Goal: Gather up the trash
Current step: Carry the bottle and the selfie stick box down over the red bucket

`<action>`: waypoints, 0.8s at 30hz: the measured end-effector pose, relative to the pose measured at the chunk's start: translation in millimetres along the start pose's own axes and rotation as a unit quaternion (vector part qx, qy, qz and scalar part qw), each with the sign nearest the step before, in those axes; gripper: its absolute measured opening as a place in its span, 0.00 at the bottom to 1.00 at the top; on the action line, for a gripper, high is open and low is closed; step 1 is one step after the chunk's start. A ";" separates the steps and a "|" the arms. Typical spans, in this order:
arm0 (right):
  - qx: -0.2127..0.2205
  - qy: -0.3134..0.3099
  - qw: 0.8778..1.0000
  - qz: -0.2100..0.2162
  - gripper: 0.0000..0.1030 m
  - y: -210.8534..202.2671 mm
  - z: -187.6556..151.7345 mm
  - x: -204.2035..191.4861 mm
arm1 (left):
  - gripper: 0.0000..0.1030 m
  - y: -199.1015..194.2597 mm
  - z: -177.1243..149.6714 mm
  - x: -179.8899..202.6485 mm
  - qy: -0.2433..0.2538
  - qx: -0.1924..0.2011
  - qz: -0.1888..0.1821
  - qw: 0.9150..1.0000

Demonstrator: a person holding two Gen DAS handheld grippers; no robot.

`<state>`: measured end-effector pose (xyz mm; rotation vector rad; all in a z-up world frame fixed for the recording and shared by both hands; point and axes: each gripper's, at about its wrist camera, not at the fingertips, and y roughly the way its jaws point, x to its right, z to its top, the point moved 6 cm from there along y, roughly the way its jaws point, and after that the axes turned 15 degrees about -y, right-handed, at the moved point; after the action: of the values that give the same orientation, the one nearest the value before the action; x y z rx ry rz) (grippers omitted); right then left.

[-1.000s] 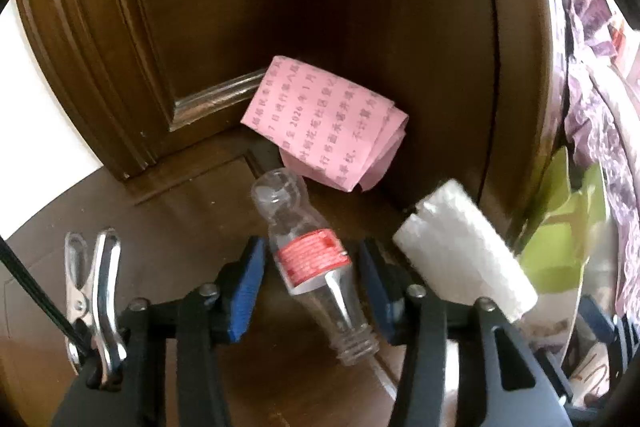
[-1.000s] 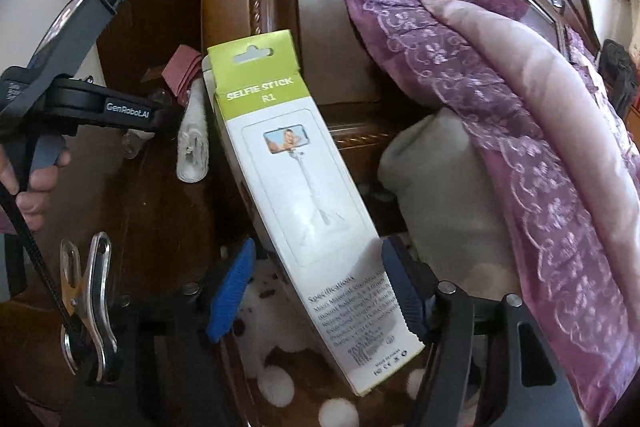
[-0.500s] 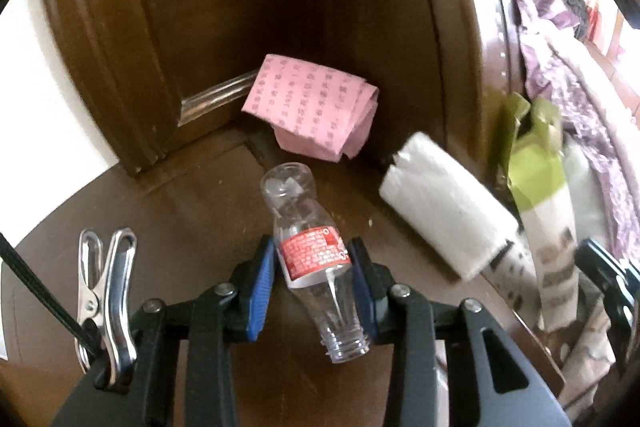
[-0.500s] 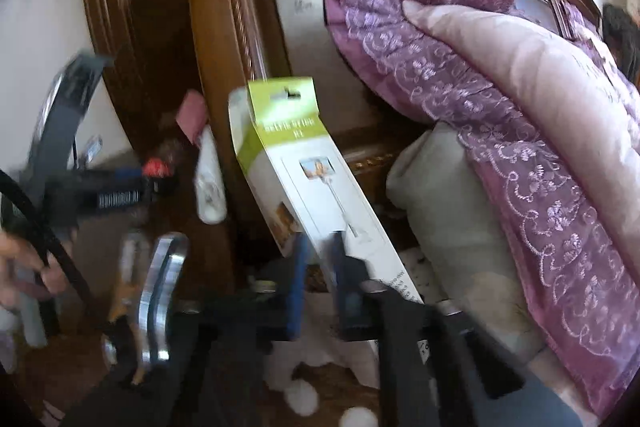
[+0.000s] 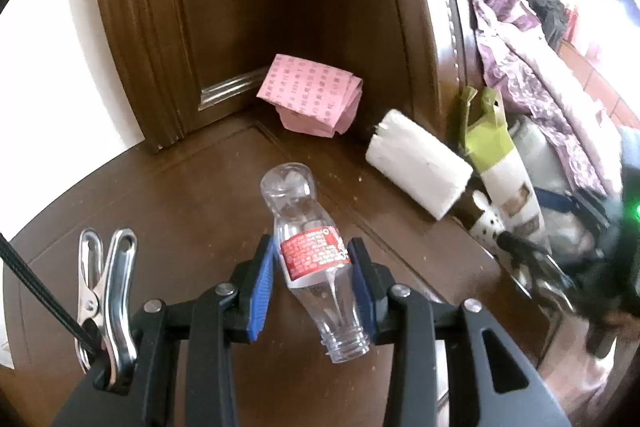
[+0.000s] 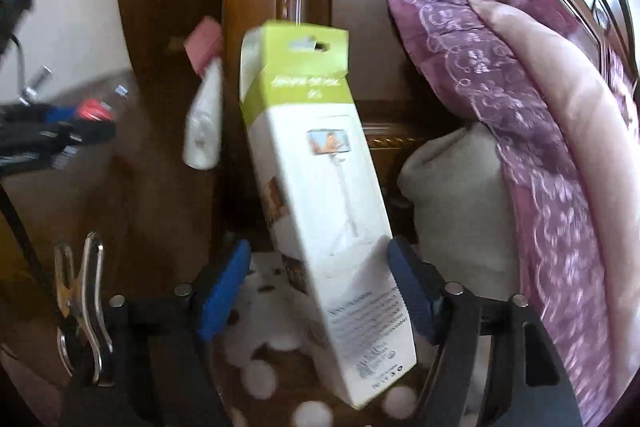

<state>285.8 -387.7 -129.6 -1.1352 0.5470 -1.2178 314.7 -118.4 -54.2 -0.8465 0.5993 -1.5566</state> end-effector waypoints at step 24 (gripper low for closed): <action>0.068 0.098 0.992 -0.026 0.42 -61.9 7.5 19.5 | 0.37 -59.4 -28.9 -9.8 0.009 0.004 -0.059 0.998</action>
<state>270.7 -398.7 -67.0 -0.9246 0.5752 -1.4002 255.9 -101.6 -27.2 -0.8762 0.5630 -1.6744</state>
